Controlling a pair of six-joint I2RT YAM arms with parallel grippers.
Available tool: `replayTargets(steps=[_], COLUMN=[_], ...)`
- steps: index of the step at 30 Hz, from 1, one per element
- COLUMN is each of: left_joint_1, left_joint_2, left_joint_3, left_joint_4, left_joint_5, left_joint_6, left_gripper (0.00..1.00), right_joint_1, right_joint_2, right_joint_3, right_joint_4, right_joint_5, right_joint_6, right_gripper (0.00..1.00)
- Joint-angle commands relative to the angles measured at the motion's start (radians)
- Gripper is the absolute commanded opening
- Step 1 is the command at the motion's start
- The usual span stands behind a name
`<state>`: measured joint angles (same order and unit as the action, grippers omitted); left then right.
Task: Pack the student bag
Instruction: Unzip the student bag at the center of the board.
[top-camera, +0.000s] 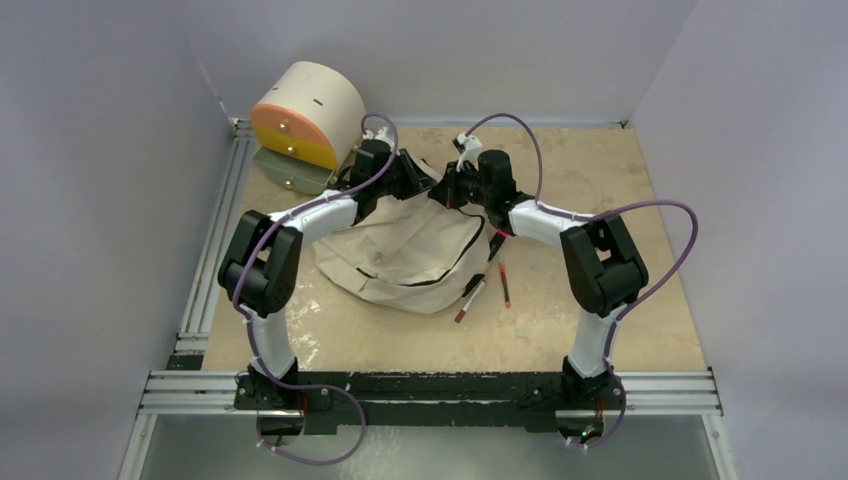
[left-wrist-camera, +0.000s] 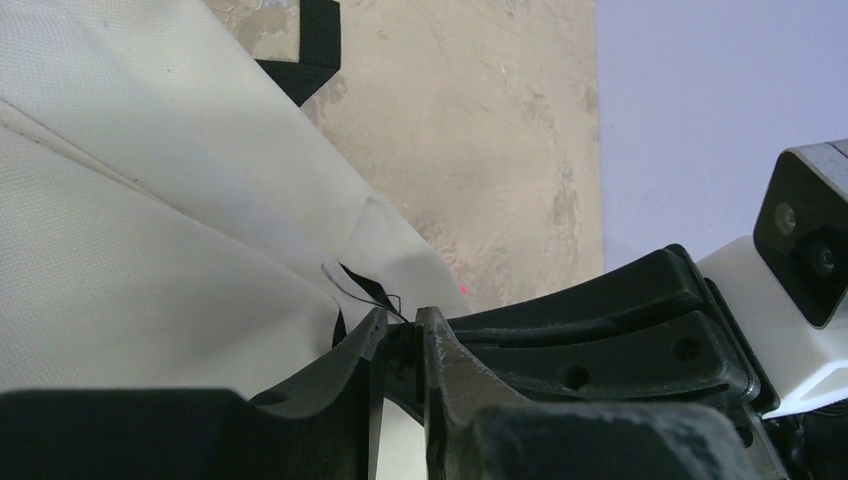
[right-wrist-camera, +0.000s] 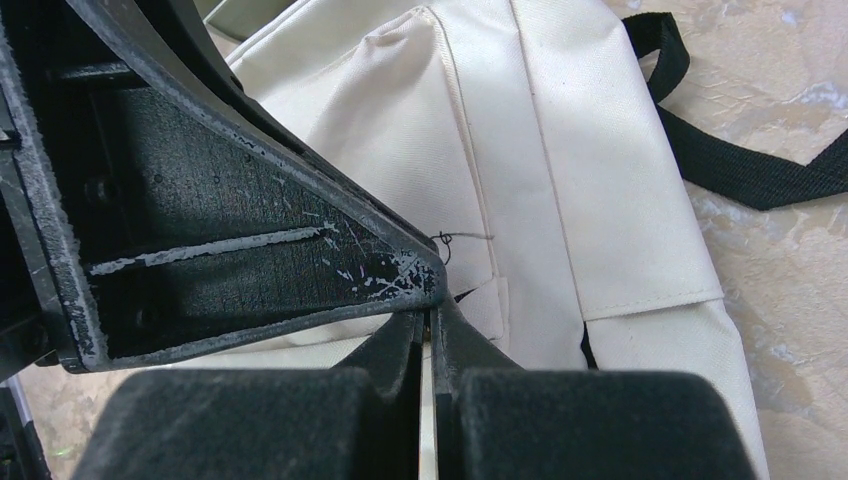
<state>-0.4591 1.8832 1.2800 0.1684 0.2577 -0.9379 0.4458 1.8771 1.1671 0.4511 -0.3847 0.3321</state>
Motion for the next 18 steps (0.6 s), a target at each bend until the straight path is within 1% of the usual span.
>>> replayTargets(steps=[1, 3, 8, 17, 18], left_joint_1=[0.0, -0.001, -0.001, -0.001, -0.001], left_joint_2=[-0.002, -0.002, -0.006, -0.039, -0.043], left_joint_3=[-0.008, -0.008, -0.008, 0.002, 0.001], left_joint_4=[0.037, 0.038, 0.045, 0.08, 0.083], left_joint_5=[-0.003, -0.004, -0.007, 0.002, 0.002], left_joint_6=[0.046, 0.047, 0.049, 0.098, 0.104], left_gripper=[0.14, 0.14, 0.0, 0.0, 0.0], right_joint_1=[-0.001, 0.0, 0.0, -0.001, 0.0], right_joint_2=[-0.014, -0.015, -0.012, -0.017, -0.019], right_joint_3=[0.041, 0.04, 0.044, 0.034, 0.032], right_joint_4=[0.04, 0.041, 0.035, 0.029, 0.026], right_joint_5=[-0.018, -0.019, -0.019, -0.016, -0.016], right_joint_6=[0.011, 0.012, 0.008, 0.01, 0.013], right_gripper=[0.0, 0.0, 0.0, 0.0, 0.03])
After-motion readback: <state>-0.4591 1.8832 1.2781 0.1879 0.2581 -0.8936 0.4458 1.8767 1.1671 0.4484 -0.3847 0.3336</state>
